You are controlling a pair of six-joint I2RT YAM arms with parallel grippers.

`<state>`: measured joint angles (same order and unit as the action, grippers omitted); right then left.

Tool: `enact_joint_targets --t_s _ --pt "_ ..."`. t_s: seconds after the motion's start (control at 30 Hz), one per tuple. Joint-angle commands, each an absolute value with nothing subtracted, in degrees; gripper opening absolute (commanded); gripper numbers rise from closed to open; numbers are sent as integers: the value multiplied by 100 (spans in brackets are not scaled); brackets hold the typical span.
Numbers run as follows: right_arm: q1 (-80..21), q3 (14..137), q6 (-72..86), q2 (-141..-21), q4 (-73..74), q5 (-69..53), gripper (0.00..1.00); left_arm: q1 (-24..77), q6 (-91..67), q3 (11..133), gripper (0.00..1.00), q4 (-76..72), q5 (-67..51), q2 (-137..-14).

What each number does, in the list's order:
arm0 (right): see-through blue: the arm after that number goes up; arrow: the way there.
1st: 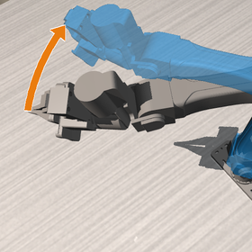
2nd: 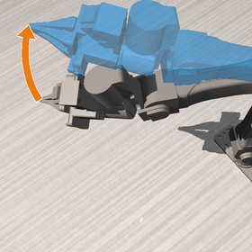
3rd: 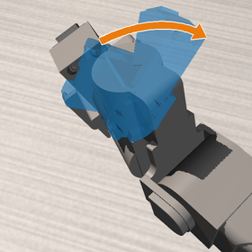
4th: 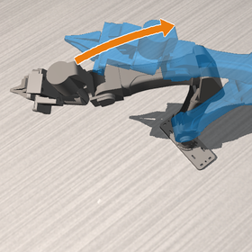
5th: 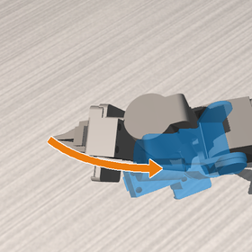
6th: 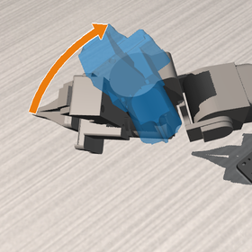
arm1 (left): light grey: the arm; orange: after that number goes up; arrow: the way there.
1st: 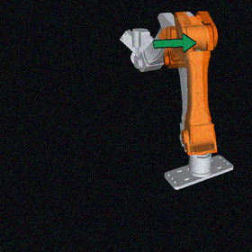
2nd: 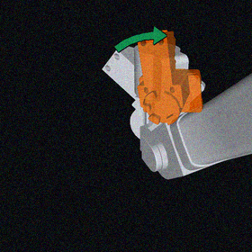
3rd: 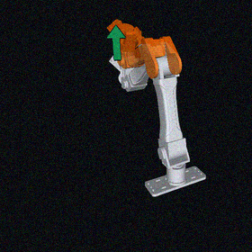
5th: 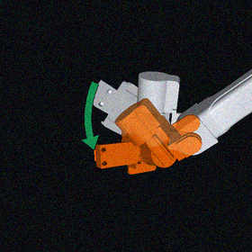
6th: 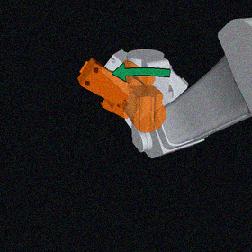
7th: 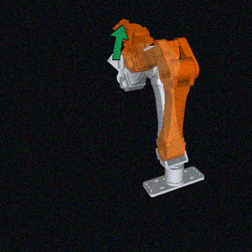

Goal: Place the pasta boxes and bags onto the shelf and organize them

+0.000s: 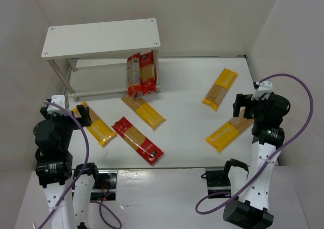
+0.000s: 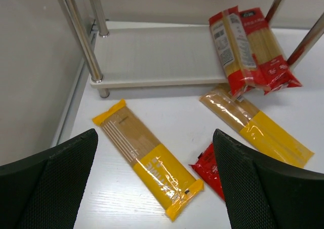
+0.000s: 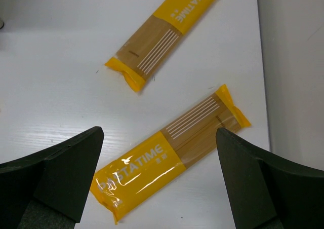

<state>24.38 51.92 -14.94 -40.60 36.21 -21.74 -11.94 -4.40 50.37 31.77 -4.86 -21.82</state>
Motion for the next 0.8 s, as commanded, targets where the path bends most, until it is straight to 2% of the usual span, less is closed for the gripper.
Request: enact_joint_targets --t_s 0.0,0.77 --pt "2479 5203 -1652 -4219 3638 -2442 100 -1388 -237 5054 100 3111 -720 -2548" --pt "2479 5256 -1898 -4219 3753 -2689 100 -1441 -53 5054 100 3111 -949 -2725"
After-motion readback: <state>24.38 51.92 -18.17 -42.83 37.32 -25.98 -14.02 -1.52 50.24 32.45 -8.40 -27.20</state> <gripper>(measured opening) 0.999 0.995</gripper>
